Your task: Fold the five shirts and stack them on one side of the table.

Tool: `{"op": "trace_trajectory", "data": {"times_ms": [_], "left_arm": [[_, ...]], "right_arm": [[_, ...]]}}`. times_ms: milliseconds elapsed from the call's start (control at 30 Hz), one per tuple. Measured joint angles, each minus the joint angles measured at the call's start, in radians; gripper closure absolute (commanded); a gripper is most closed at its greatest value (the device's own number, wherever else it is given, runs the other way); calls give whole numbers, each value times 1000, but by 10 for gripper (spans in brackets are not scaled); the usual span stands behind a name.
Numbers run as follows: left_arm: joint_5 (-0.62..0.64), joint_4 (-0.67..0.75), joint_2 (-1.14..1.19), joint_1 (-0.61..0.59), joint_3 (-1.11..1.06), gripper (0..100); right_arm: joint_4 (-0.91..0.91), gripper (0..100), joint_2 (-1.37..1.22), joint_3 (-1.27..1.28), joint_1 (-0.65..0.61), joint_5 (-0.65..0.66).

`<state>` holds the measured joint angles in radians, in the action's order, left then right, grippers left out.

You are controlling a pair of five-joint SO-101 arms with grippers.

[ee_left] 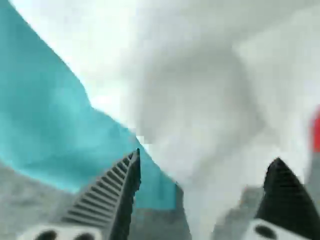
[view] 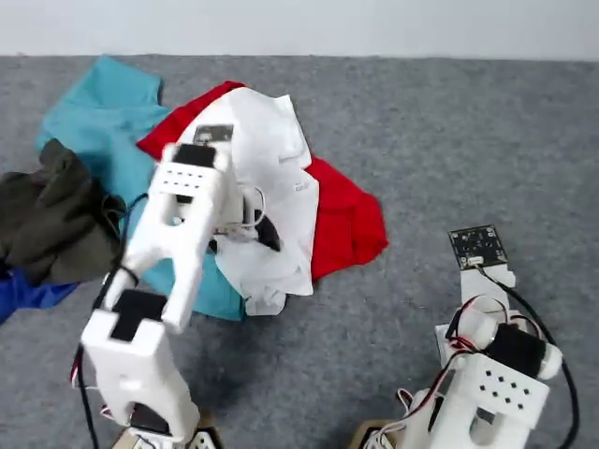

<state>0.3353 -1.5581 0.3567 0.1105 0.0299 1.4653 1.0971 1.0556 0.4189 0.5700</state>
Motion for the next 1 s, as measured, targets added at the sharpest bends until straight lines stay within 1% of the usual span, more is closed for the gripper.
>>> {"op": "trace_trajectory", "data": {"times_ms": [100,133,200,300,333,400,467,567,667,833,933,1000], "left_arm": [[38,37,103,6,-8,637],[43,38,138,9,-8,659],[46,40,201,20,-6,746],[46,32,236,34,21,953],[46,31,239,41,40,998],[46,12,247,51,92,969],[46,-26,267,49,172,990],[52,-135,272,46,333,987],[52,-160,259,12,485,987],[52,-166,123,-94,729,987],[52,-166,51,-190,896,987],[11,-164,23,-273,1011,987]], "right_arm": [[0,862,0,0,0,0],[0,862,0,0,0,0],[0,862,0,0,0,0],[0,862,0,0,0,0],[0,862,0,0,0,0],[0,862,0,0,0,0],[0,862,0,0,0,0],[0,862,0,0,0,0],[0,862,0,0,0,0],[0,862,0,0,0,0],[0,862,0,0,0,0],[0,862,0,0,0,0]]}}
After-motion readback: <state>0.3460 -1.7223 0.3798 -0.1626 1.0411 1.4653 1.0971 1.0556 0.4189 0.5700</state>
